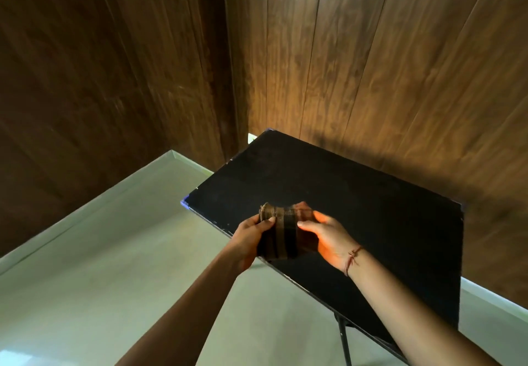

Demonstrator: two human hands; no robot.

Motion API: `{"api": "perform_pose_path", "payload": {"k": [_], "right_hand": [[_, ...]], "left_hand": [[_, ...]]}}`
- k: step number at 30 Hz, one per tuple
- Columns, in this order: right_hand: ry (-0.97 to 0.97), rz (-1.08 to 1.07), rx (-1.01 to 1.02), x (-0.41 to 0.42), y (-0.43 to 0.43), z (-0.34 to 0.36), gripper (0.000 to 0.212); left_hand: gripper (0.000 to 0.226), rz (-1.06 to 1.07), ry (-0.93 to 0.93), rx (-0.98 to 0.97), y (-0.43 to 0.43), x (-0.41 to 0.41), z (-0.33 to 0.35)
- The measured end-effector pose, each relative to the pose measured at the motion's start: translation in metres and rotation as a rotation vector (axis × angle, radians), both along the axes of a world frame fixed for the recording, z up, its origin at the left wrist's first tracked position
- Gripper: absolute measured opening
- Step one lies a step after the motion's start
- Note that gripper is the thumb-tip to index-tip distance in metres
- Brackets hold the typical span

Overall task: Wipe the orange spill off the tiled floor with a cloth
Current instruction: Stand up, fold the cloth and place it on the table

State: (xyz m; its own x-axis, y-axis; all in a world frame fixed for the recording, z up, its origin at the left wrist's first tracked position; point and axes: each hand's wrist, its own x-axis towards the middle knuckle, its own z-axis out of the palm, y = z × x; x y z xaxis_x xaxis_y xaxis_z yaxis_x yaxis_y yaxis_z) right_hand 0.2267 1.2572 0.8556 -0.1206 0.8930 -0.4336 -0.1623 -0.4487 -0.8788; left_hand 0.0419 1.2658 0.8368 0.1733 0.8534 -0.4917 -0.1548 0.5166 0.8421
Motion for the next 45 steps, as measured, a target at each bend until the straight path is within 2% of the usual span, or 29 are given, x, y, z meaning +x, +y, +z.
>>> {"api": "perform_pose_path", "payload": {"k": [2, 4, 6, 10, 14, 17, 19, 20, 22, 23, 24, 27, 28, 31, 35, 38, 41, 43, 45], "right_hand": [[0.048, -0.040, 0.008, -0.004, 0.011, -0.002, 0.029], [-0.011, -0.061, -0.015, -0.011, 0.021, 0.000, 0.027], [-0.075, -0.124, -0.022, -0.021, 0.028, -0.003, 0.024], [-0.182, -0.297, 0.048, -0.039, 0.043, -0.010, 0.024], [-0.287, -0.381, 0.038, -0.049, 0.048, -0.020, 0.048], [-0.536, -0.350, 0.080, -0.053, 0.040, -0.028, 0.055], [-0.787, -0.334, 0.069, -0.052, 0.029, -0.034, 0.039], [-0.889, -0.347, 0.051, -0.050, 0.019, -0.038, 0.030], [-0.990, -0.344, -0.001, -0.043, 0.001, -0.044, 0.019], [-1.012, -0.331, -0.033, -0.039, -0.007, -0.047, 0.014], [-1.029, -0.311, -0.067, -0.034, -0.015, -0.049, 0.011], [-1.051, -0.293, -0.159, -0.011, -0.045, -0.049, 0.016], [-1.028, -0.297, -0.176, -0.005, -0.052, -0.049, 0.018], [-0.938, -0.311, -0.213, 0.027, -0.089, -0.056, 0.019], [-0.928, -0.205, -0.253, 0.072, -0.113, -0.064, 0.018], [-1.078, -0.326, -0.230, 0.113, -0.121, -0.068, 0.036], [-1.218, -0.479, -0.121, 0.147, -0.128, -0.073, 0.032], [-1.338, -0.485, -0.036, 0.161, -0.139, -0.083, 0.029], [-1.392, -0.351, -0.013, 0.174, -0.158, -0.106, 0.031]], "left_hand": [[0.020, -0.017, -0.062, 0.001, 0.022, -0.010, 0.002], [0.021, -0.011, -0.107, -0.041, 0.043, -0.016, 0.003], [0.023, -0.090, -0.084, -0.048, 0.062, -0.021, 0.003], [0.026, -0.339, 0.190, 0.164, 0.102, -0.032, 0.006], [0.026, -0.449, 0.320, 0.251, 0.132, -0.035, 0.007], [0.030, -0.617, 0.403, 0.286, 0.138, -0.028, 0.007], [0.044, -0.739, 0.552, 0.337, 0.134, -0.020, 0.004], [0.061, -0.815, 0.636, 0.380, 0.129, -0.013, 0.001], [0.095, -0.963, 0.712, 0.441, 0.115, 0.001, -0.011], [0.095, -1.034, 0.732, 0.483, 0.107, 0.008, -0.018], [0.083, -1.087, 0.771, 0.550, 0.099, 0.018, -0.028], [0.020, -1.166, 0.929, 0.757, 0.080, 0.048, -0.045], [0.013, -1.184, 0.959, 0.789, 0.077, 0.052, -0.048], [0.017, -1.304, 0.965, 0.926, 0.059, 0.087, -0.059], [0.008, -1.362, 0.863, 0.880, 0.039, 0.131, -0.067], [0.012, -1.212, 0.863, 0.946, 0.020, 0.170, -0.064], [0.016, -1.069, 0.808, 0.966, 0.006, 0.209, -0.069], [0.019, -1.095, 0.806, 1.016, 0.003, 0.223, -0.083], [0.027, -1.263, 0.832, 1.032, -0.004, 0.229, -0.106]]}}
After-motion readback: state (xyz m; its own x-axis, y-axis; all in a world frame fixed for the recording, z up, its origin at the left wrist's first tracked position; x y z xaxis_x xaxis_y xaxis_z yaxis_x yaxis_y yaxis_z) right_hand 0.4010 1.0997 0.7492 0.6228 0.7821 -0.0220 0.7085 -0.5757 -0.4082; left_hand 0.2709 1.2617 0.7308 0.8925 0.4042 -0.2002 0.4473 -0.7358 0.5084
